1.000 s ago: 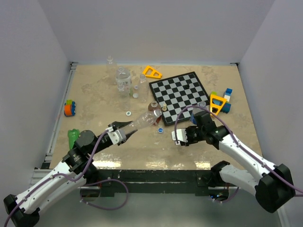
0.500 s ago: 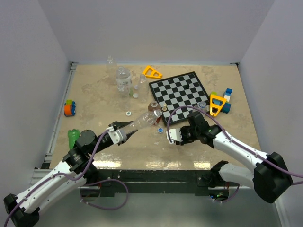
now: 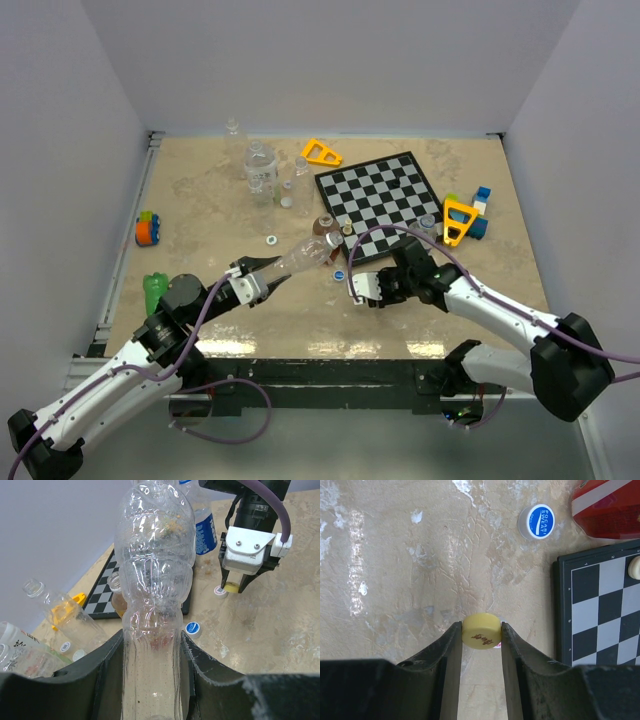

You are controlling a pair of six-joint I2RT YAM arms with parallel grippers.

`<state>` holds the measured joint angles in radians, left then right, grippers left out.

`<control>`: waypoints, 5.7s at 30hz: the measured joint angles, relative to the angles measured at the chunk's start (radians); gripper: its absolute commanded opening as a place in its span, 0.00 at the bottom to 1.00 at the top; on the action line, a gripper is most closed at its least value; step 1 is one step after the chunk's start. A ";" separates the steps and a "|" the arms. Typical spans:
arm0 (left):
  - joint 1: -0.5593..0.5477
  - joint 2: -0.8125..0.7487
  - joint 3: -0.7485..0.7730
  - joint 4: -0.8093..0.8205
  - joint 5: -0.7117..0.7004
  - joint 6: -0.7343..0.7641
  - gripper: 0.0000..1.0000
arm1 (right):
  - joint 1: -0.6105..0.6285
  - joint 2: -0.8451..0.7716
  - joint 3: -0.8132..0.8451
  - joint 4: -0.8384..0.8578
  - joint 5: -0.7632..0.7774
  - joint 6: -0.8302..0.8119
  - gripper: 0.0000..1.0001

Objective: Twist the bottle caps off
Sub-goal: Place the bottle cap at the center of the board, then place the plastic bottle at the center of the board.

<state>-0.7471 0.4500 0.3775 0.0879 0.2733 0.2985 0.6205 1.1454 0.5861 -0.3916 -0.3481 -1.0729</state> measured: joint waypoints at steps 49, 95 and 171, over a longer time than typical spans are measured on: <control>0.000 0.082 0.004 0.061 0.053 -0.067 0.00 | -0.051 -0.122 0.758 -0.611 -0.341 0.026 0.61; -0.053 0.536 0.066 0.741 0.198 -0.465 0.00 | -0.209 0.128 0.869 -0.544 -0.936 0.315 0.77; -0.064 -0.089 0.111 -0.179 -0.286 -0.124 1.00 | -0.942 0.049 0.678 -0.629 -0.270 0.190 0.25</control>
<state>-0.8108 0.3607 0.4885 -0.0906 -0.0128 0.1749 -0.3218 1.1942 1.2640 -1.0210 -0.6186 -0.8833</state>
